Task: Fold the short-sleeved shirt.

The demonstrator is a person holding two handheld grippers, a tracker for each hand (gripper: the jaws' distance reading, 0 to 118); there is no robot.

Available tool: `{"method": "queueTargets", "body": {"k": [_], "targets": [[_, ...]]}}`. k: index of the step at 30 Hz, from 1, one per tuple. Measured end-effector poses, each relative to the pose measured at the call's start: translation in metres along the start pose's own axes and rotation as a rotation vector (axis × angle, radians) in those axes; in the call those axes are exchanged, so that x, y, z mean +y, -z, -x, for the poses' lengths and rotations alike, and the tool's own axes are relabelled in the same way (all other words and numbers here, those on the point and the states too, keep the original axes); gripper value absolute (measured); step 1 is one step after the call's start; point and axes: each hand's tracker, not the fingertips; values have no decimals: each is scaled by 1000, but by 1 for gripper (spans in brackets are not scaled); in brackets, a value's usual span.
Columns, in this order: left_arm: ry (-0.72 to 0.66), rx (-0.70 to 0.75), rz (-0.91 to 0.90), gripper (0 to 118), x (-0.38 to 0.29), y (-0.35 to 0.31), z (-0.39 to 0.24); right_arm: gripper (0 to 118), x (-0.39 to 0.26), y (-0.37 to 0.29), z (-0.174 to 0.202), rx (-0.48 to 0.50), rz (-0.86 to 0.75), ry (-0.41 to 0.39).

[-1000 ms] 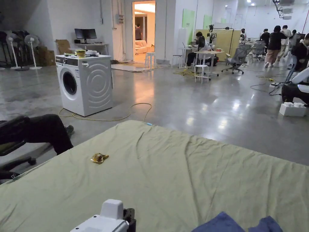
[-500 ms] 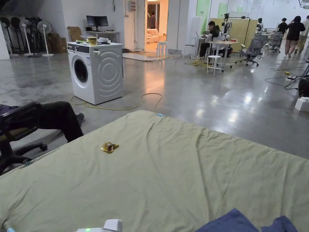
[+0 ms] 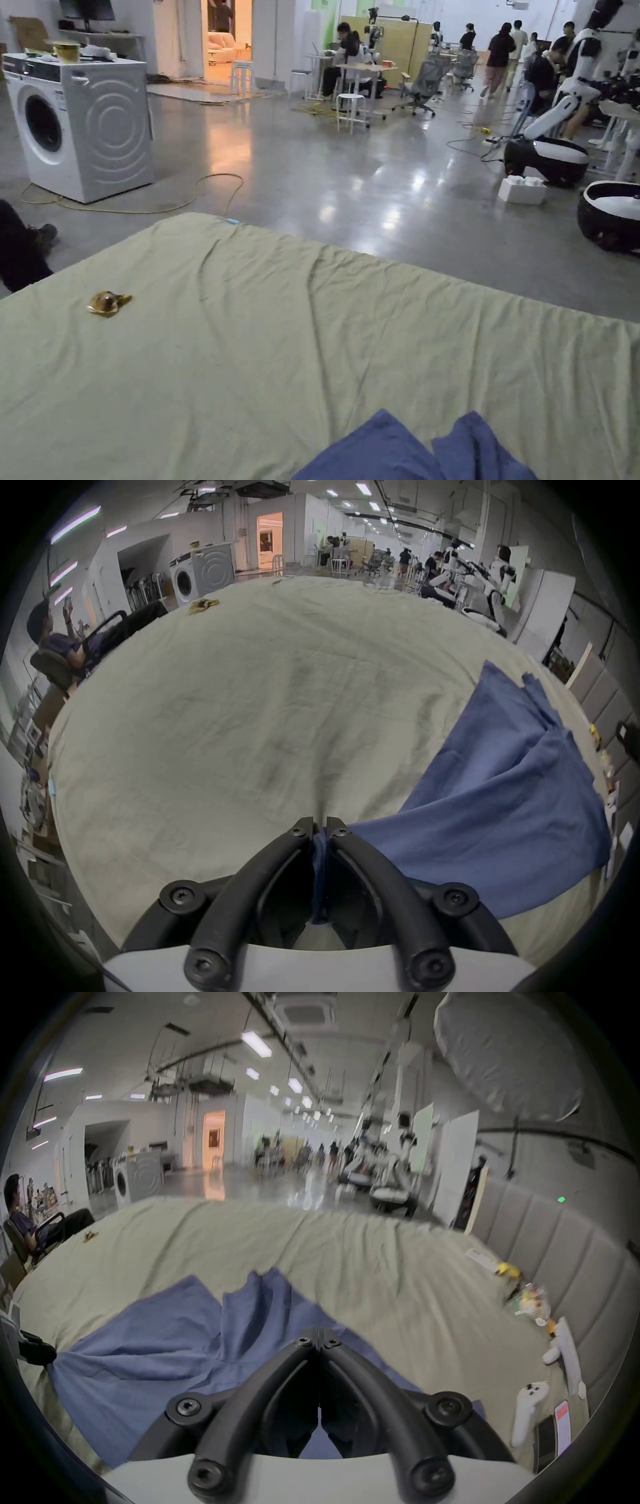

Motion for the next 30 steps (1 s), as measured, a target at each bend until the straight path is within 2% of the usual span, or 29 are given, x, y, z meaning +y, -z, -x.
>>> {"method": "queueTargets", "body": {"k": [1, 3, 5, 6, 8, 10, 12, 13, 15, 16, 17, 19, 22, 24, 27, 28, 30], "targets": [[3, -1, 1, 6, 0, -3, -3, 8, 7, 21, -5, 15, 37, -2], [-5, -3, 1, 6, 2, -5, 1, 42, 17, 65, -10, 94, 144, -27], [-35, -23, 1, 6, 0, -14, 5, 70, 31, 91, -10, 92, 215, -85], [-46, -29, -1, 6, -1, -18, 7, 74, 35, 110, -12, 97, 257, -105], [-68, -30, -2, 5, -3, -25, 7, 76, 33, 148, -16, 82, 315, -167], [-81, -38, -7, 6, 4, -33, 5, 76, 32, 170, -19, 82, 328, -183], [-81, -37, -10, 5, 3, -38, 3, 75, 28, 178, -20, 81, 414, -176], [-83, -39, -10, 5, 3, -41, 2, 72, 26, 177, -22, 119, 414, -139], [-79, -44, -14, 6, 8, -35, 8, 56, 30, 173, -25, 128, 414, -107], [-77, -44, -15, 6, 9, -36, 7, 37, 29, 173, -26, 144, 414, -94], [-74, -43, -19, 5, 9, -39, 6, 4, 29, 171, -26, 181, 407, -82], [-69, -45, -29, 5, 14, -44, 1, 4, 29, 166, -24, 170, 389, -105], [-61, -55, -34, 5, 20, -42, 1, 4, 30, 151, -23, 150, 324, -187], [-57, -63, -52, 6, 24, -47, 0, 4, 28, 160, -36, 150, 285, -169], [-64, -76, -88, 6, 33, -53, 5, 4, 39, 134, -58, 150, 181, -98], [-73, -82, -100, 5, 36, -58, 5, 4, 49, 85, -42, 138, 136, -83], [-85, -99, -135, 5, 41, -64, 9, 4, 58, 59, -50, 143, 87, -69]]}}
